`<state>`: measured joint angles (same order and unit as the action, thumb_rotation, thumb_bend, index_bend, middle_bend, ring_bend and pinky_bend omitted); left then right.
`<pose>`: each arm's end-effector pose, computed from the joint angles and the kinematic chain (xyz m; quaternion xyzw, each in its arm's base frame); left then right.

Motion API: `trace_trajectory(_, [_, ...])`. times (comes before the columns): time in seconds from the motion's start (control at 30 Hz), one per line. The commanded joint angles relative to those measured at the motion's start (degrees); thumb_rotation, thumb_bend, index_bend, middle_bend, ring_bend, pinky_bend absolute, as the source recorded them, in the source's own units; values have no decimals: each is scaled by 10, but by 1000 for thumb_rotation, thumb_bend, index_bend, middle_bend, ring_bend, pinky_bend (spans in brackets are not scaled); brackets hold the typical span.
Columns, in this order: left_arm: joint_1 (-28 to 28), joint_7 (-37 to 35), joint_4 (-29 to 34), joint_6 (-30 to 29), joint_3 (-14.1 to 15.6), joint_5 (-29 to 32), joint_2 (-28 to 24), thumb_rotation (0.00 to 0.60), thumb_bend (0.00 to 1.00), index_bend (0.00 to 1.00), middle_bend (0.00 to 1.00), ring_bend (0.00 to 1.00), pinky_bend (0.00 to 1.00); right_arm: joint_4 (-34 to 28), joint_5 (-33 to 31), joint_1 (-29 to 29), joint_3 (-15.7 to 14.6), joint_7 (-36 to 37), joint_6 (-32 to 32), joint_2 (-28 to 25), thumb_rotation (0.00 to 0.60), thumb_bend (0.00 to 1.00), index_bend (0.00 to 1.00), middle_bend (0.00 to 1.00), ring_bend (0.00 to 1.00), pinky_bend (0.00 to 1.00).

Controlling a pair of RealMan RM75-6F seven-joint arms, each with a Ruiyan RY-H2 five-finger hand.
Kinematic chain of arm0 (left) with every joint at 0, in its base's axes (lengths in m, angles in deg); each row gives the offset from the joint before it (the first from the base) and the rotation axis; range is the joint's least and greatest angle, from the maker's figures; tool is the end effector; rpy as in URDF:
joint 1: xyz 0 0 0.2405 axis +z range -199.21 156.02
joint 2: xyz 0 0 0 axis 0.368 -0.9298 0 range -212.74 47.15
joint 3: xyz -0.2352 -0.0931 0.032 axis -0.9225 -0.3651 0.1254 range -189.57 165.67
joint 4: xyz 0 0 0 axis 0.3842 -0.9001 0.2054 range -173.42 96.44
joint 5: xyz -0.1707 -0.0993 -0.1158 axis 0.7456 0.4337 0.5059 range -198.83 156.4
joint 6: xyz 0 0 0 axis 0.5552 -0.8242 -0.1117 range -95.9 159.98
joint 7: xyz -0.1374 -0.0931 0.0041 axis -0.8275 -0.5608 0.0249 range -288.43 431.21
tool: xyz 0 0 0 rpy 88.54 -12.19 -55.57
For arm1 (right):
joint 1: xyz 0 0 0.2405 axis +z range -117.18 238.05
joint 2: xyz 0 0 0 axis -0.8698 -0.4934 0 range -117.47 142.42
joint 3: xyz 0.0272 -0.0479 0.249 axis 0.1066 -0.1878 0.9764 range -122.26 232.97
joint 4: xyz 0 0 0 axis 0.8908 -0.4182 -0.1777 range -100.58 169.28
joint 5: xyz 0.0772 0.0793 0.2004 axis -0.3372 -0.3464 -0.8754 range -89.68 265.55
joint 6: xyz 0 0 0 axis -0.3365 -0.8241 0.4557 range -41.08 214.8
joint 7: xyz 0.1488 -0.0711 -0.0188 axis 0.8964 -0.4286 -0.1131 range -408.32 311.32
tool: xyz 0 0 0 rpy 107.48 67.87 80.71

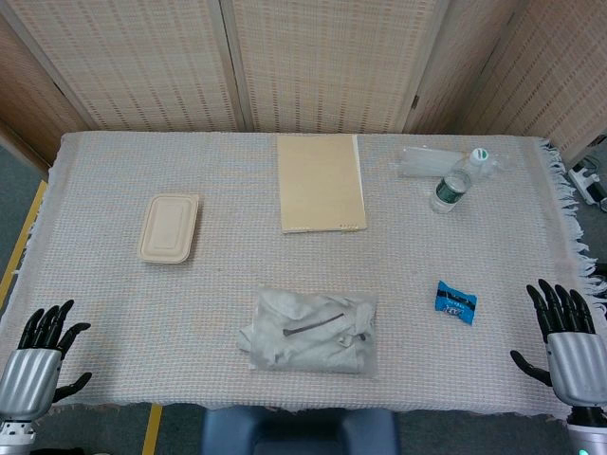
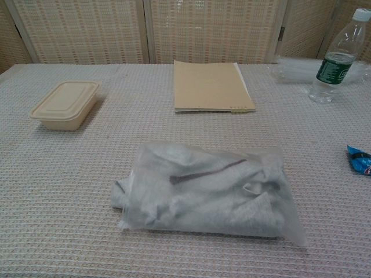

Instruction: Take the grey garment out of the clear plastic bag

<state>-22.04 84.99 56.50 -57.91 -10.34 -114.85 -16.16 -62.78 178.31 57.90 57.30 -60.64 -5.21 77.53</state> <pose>-0.2969 0.1615 0.1167 -0.6420 -0.3335 -0.3524 0.5937 -0.3034 -0.1600 0.1407 0.5906 -0.3459 0.3606 0.6337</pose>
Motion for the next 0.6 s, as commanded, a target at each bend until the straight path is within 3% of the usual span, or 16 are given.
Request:
trace_trajectory(0.03, [0,0,0,0,0,0,0,600,142,306,69,0,0,0,-1,0,0,0,0,0,600,89,0,20,0,0])
trace_trajectory(0.43, [-7,1,-2,14,-2,5,3,600,142,306,69,0,0,2,-2,2,1,-9,4,5,600,89,0,21,0,0])
trace_trajectory(0.6, [-11,-11,-9,10,0,-11,3,600,141,306,70,0,0,8,29,9,-15,-12,13,12,600,91,0,19,0,0])
